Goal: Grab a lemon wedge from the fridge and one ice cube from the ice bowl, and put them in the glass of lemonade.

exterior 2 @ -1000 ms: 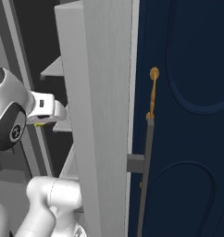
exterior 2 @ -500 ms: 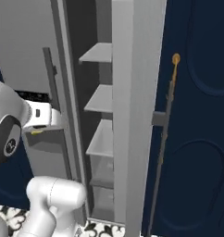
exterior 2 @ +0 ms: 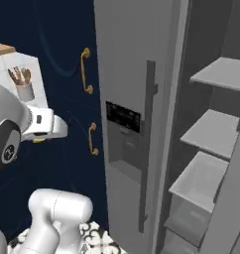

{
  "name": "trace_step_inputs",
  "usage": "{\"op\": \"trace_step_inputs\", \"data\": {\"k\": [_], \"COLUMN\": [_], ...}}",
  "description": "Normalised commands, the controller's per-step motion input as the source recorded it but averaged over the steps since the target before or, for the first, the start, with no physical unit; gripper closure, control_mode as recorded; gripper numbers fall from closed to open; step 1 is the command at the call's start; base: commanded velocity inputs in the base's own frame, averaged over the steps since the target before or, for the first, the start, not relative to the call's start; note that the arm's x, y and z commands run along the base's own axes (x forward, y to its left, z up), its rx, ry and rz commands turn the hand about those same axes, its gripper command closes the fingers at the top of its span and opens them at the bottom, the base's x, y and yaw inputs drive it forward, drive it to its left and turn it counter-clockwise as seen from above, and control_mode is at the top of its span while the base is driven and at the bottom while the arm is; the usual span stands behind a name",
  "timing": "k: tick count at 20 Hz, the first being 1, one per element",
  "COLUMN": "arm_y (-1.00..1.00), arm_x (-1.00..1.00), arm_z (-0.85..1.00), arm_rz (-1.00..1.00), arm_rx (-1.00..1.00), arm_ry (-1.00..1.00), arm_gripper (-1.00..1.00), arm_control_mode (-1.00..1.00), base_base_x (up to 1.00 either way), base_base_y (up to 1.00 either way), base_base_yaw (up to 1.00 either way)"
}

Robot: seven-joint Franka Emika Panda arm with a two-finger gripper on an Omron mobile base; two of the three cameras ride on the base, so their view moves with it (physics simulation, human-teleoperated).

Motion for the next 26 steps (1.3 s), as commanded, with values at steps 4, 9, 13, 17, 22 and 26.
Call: {"op": "trace_step_inputs", "data": {"k": [4,9,13,17,22,26], "arm_y": [0.0,0.0,0.0,0.0,0.0,0.0], "arm_x": [0.0,0.0,0.0,0.0,0.0,0.0], "arm_z": [0.0,0.0,0.0,0.0,0.0,0.0], "arm_rz": [0.0,0.0,0.0,0.0,0.0,0.0], "arm_rx": [0.0,0.0,0.0,0.0,0.0,0.0], "arm_ry": [0.0,0.0,0.0,0.0,0.0,0.0], "arm_gripper": [1.0,1.0,1.0,1.0,1.0,1.0], "arm_control_mode": [1.0,1.0,1.0,1.0,1.0,1.0], "base_base_x": [0.27,0.57,0.84,0.86,0.49,0.05], "base_base_y": [0.54,0.49,0.43,0.26,0.01,0.0], "base_base_yaw": [0.74,0.67,0.61,0.56,0.5,0.42]}}
